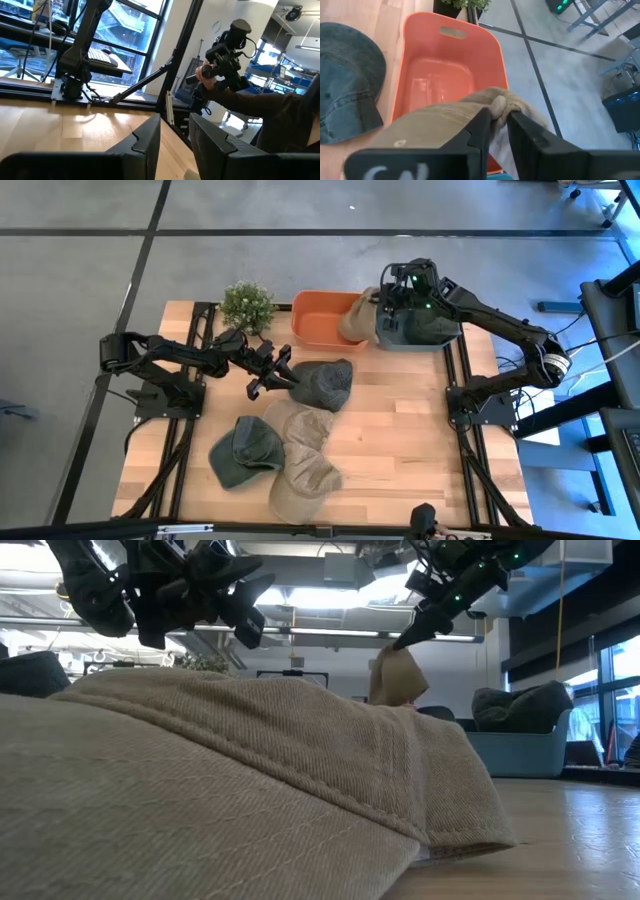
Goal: Pick & Place hat
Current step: Put the right brown cap into the orange bin, then put the top black cap into the blue bin
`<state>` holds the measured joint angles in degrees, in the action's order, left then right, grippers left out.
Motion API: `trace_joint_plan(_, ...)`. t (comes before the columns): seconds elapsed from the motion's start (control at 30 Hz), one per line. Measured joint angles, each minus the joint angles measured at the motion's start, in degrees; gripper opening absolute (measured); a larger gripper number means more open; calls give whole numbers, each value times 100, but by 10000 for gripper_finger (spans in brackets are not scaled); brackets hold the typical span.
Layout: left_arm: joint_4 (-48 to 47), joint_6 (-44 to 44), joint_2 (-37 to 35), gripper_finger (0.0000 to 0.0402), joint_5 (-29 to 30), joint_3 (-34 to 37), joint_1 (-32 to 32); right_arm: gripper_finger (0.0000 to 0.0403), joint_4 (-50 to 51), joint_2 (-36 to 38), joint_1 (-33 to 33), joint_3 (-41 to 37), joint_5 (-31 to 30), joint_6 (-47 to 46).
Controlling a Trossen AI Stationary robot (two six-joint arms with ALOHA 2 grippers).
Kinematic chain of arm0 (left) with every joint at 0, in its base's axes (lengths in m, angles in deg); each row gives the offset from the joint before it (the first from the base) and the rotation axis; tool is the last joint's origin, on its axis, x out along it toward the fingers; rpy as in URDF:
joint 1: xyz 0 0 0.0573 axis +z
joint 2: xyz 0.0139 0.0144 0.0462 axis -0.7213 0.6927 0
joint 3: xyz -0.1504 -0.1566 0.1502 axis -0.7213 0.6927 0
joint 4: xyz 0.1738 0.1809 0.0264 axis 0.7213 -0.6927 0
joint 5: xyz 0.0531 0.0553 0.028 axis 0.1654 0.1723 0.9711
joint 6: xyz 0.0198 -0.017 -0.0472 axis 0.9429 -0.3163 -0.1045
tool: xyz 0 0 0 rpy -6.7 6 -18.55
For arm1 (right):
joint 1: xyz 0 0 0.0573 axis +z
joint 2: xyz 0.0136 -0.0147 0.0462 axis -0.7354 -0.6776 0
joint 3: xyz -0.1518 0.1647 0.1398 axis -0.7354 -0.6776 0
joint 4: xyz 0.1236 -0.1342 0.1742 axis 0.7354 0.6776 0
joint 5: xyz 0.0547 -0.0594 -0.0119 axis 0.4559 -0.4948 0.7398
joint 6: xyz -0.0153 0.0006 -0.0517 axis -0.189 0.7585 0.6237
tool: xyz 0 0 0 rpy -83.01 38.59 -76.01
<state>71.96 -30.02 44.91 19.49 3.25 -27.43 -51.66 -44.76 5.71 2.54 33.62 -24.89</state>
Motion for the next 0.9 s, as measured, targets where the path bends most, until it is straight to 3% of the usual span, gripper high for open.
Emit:
trace_joint_plan(0.57, -16, 0, 0, 100, -2, 0, -1, 84, 10, 0, 69, 0, 18, -305)
trace_joint_plan(0.9, -231, -48, 0, 100, -4, -2, -22, 84, 723, 0, 928, 2, 1134, -645)
